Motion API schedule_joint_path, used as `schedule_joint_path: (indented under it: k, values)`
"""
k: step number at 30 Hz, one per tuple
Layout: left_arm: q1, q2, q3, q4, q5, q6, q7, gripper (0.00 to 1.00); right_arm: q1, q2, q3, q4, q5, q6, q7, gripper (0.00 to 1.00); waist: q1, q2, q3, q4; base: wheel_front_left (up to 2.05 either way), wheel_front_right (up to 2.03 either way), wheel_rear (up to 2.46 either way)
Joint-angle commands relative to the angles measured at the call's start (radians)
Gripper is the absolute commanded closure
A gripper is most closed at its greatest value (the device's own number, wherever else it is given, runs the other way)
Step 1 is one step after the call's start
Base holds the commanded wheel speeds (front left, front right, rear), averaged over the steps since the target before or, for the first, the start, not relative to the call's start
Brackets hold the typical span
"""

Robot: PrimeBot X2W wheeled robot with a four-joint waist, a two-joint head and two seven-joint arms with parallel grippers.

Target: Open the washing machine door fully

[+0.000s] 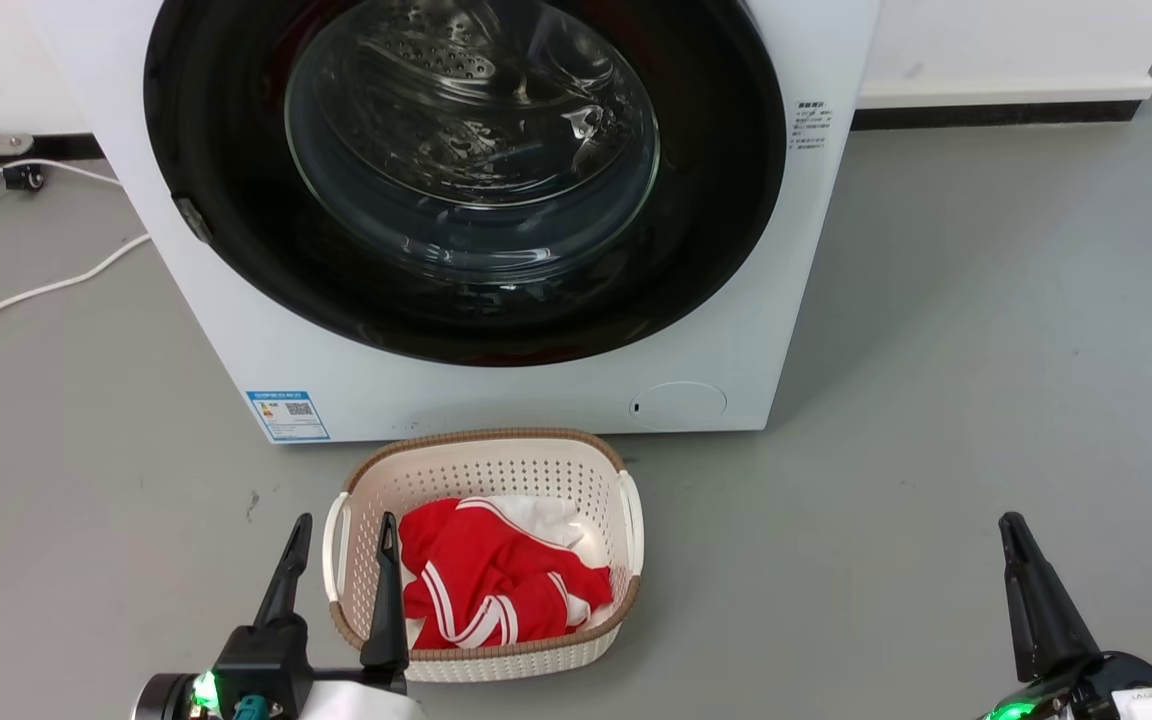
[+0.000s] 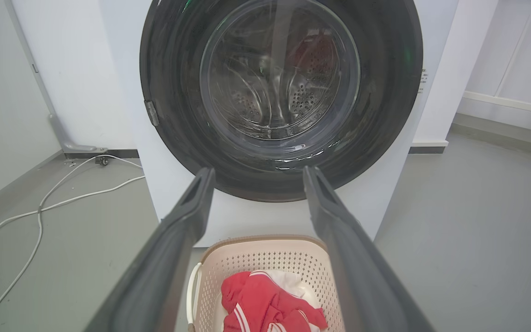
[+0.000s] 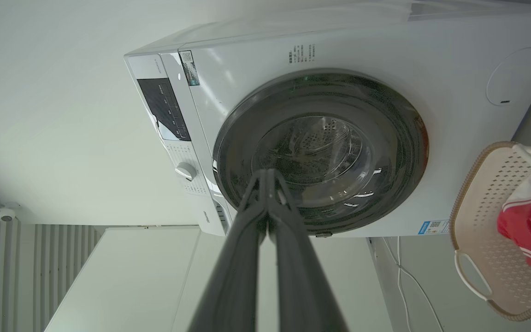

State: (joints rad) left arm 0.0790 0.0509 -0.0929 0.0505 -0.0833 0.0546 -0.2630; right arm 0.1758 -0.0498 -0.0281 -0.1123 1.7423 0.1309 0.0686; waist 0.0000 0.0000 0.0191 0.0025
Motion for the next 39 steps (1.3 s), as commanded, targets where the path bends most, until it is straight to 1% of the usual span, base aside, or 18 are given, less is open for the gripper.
schedule_joint_path:
  k: [1,5,11,16,22,23,27,28,29,30,31,32,39]
  values:
    - [-0.011,-0.001,0.0,-0.007,0.002,0.003,-0.003,0.0,-0.01,-0.001,-0.002,0.006,0.002,0.0,-0.001,1.0,0.0,0.0,0.011,0.002,0.0,0.0,0.0]
    - [-0.037,-0.001,0.005,-0.015,0.008,0.003,-0.003,0.0,-0.088,-0.001,-0.033,0.045,-0.009,0.0,0.021,1.0,0.0,0.0,0.048,0.004,0.0,0.0,0.0]
    - [-0.098,-0.001,0.01,-0.035,0.017,0.002,-0.003,0.0,-0.294,-0.029,-0.139,0.149,-0.008,0.0,0.071,1.0,0.0,0.0,0.142,0.007,0.0,0.0,0.0]
    - [-0.165,-0.001,0.001,-0.05,0.026,-0.001,-0.003,0.0,-0.499,-0.089,-0.229,0.247,0.002,0.0,0.106,1.0,0.0,0.0,0.238,0.023,0.0,0.0,0.0]
    - [-0.254,-0.001,-0.01,-0.068,0.03,0.002,-0.003,0.0,-0.741,-0.163,-0.284,0.364,0.018,0.0,0.154,1.0,0.0,0.0,0.35,0.048,0.0,0.0,0.0]
    - [-0.269,-0.001,-0.011,-0.072,0.031,0.005,-0.003,0.0,-0.786,-0.169,-0.287,0.391,0.029,0.0,0.163,1.0,0.0,0.0,0.369,0.051,0.0,0.0,0.0]
    - [-0.321,-0.001,-0.022,-0.085,0.031,0.008,-0.003,0.0,-0.95,-0.224,-0.277,0.499,0.007,0.0,0.184,1.0,0.0,0.0,0.432,0.065,0.0,0.0,0.0]
    - [-0.321,-0.001,-0.022,-0.085,0.031,0.008,-0.003,0.0,-0.95,-0.224,-0.277,0.499,0.007,0.0,0.184,1.0,0.0,0.0,0.432,0.065,0.0,0.0,0.0]
    - [-0.331,-0.001,-0.026,-0.088,0.031,0.01,-0.003,0.0,-0.984,-0.233,-0.268,0.519,-0.001,0.0,0.192,1.0,0.0,0.0,0.445,0.07,0.0,0.0,0.0]
    - [-0.351,-0.001,-0.035,-0.093,0.03,0.016,-0.003,0.0,-1.052,-0.249,-0.239,0.55,-0.018,0.0,0.215,1.0,0.0,0.0,0.472,0.078,0.0,0.0,0.0]
    - [-0.36,-0.001,-0.04,-0.094,0.028,0.017,-0.003,0.0,-1.082,-0.257,-0.224,0.562,-0.025,0.0,0.23,1.0,0.0,0.0,0.485,0.083,0.0,0.0,0.0]
    - [-0.36,-0.001,-0.04,-0.094,0.028,0.017,-0.003,0.0,-1.082,-0.257,-0.224,0.562,-0.025,0.0,0.23,1.0,0.0,0.0,0.485,0.083,0.0,0.0,0.0]
    - [-0.408,-0.001,-0.077,-0.093,0.009,0.03,-0.003,0.0,-1.241,-0.287,-0.113,0.632,-0.101,0.0,0.314,1.0,0.0,0.0,0.542,0.116,0.0,0.0,0.0]
